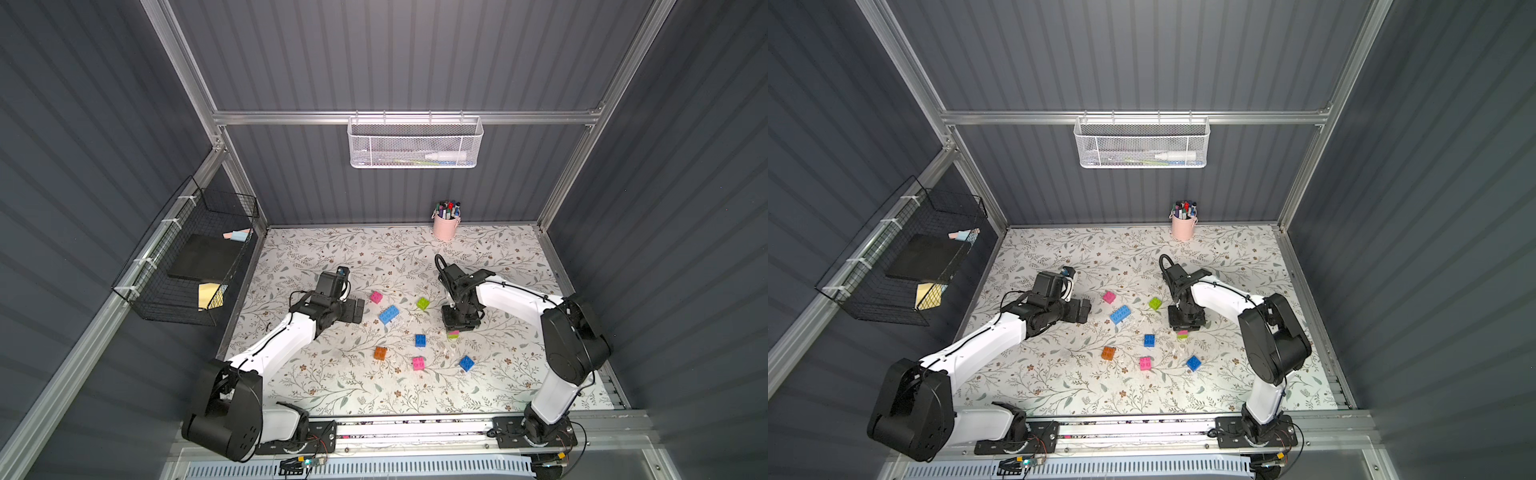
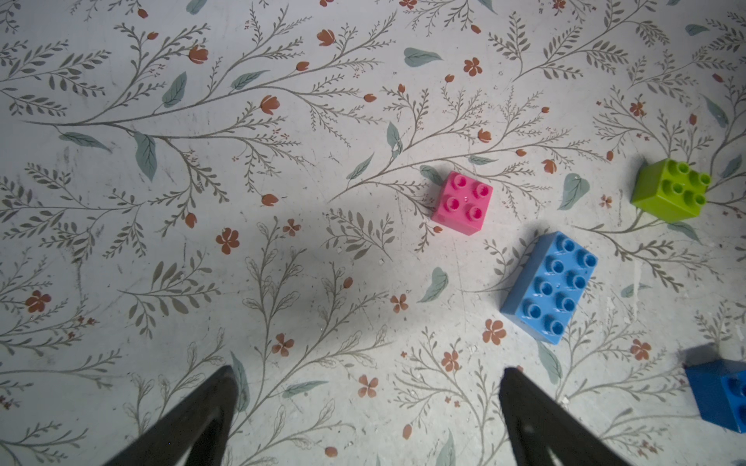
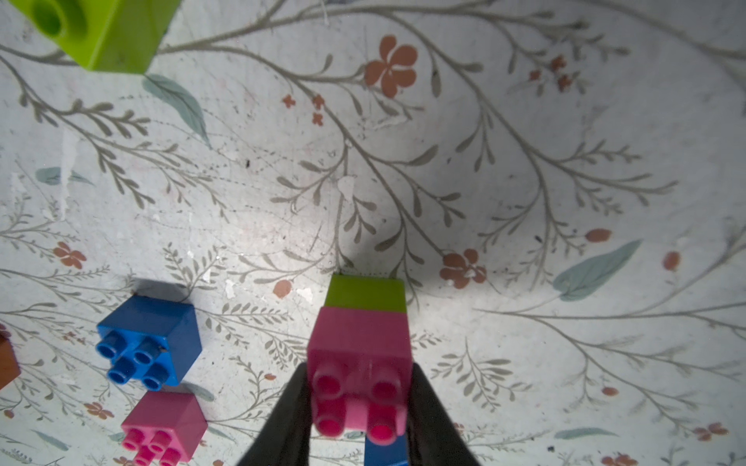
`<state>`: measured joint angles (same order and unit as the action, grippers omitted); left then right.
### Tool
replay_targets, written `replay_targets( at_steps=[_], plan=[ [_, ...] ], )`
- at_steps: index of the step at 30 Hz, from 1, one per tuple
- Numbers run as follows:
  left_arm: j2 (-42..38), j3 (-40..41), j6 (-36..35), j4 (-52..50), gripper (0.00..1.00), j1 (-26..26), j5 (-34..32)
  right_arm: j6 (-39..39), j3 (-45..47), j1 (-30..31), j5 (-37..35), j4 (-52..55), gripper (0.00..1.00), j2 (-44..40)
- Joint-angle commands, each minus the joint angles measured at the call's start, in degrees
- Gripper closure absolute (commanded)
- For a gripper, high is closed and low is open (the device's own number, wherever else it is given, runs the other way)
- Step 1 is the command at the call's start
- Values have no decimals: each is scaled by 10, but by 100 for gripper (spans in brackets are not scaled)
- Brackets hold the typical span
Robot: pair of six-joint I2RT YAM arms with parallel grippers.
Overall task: Assemble the number 4 with lego
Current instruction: Assemble the lego brick with the lego brick.
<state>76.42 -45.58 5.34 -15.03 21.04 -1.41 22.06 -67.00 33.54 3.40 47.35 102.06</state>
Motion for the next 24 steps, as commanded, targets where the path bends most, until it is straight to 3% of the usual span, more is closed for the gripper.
replay_targets(
  at_steps=[1,7,24],
  plan=[
    [-15,8,-10,-4,1,4,-4,-5,56,5,-8,10,88,68],
    [-14,8,-10,-2,0,4,-6,22,26,0,16,44,86,72],
    [-22,11,-8,-3,0,4,-17,32,1,-1,-12,45,77,27]
  ],
)
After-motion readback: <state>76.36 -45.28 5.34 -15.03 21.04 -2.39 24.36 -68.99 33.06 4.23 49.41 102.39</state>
